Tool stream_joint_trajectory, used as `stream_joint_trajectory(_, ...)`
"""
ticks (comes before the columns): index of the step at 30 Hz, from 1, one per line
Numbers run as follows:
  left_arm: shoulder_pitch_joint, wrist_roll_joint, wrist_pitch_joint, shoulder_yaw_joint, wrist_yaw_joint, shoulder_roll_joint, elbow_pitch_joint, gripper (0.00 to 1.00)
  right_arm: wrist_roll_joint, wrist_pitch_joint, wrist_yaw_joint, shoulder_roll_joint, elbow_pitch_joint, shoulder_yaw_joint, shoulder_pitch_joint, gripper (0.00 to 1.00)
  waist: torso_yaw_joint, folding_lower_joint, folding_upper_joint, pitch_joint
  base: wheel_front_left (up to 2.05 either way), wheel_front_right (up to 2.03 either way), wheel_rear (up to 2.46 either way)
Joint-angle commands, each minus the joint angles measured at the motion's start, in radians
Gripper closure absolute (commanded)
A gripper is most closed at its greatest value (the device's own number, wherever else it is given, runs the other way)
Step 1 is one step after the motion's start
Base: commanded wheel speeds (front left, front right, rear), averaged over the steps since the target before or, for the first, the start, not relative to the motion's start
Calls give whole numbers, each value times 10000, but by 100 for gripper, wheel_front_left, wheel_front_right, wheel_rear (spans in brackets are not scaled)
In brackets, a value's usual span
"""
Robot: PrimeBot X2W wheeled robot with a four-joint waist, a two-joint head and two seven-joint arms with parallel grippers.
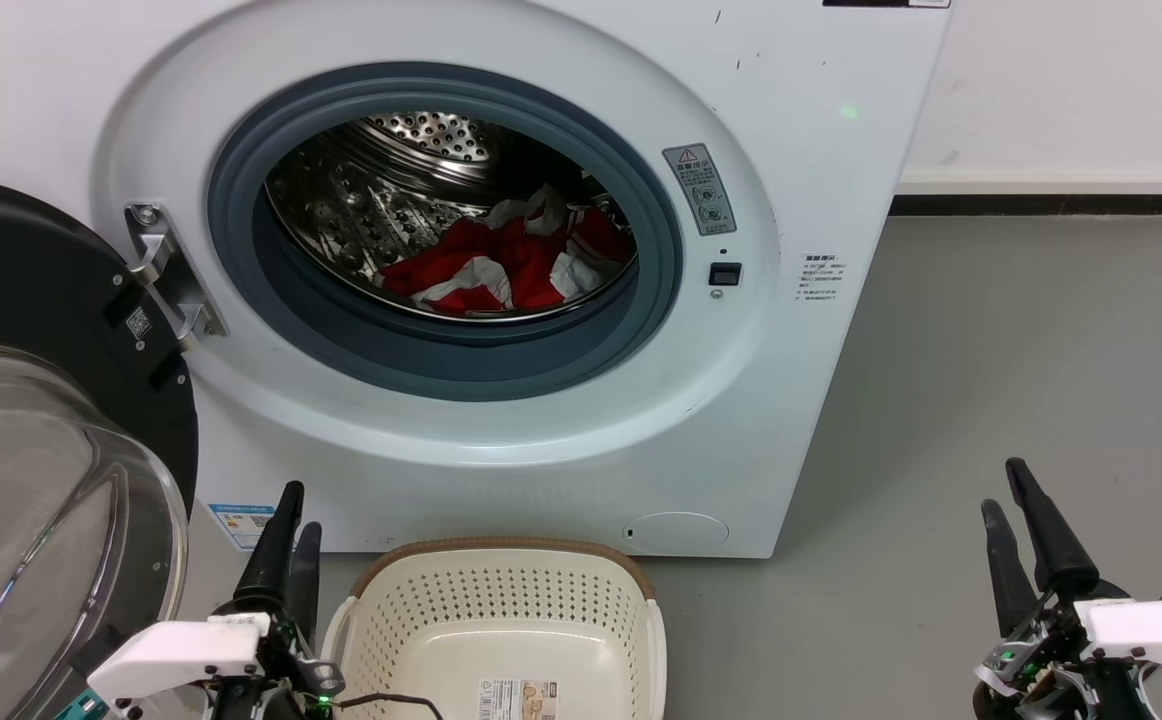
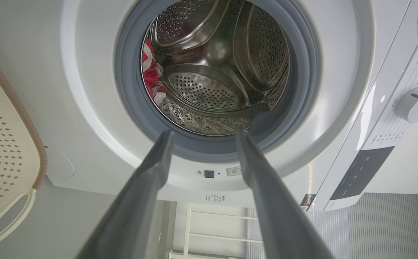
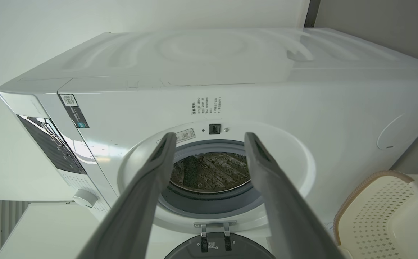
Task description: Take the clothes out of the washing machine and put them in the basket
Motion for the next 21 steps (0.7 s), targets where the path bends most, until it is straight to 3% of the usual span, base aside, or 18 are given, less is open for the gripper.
stream_joint_trajectory(1,-279,84,-124,-112,0,26,-199,0,-99,-102,3,-25,-293,40,-161,0,-4,0,0,4,0,0,0)
stream_joint_trajectory(9,-447,833,-532,-328,-1,59,-432,0,-936,-493,5,-31,-751,104,-30,0,-7,0,0,9,0,0,0)
stream_joint_trajectory(21,-577,3439,-1052,-505,-1,39,-1107,0,-3820,-1014,8,-40,-1538,307,142,0,5,0,0,4,0,0,0)
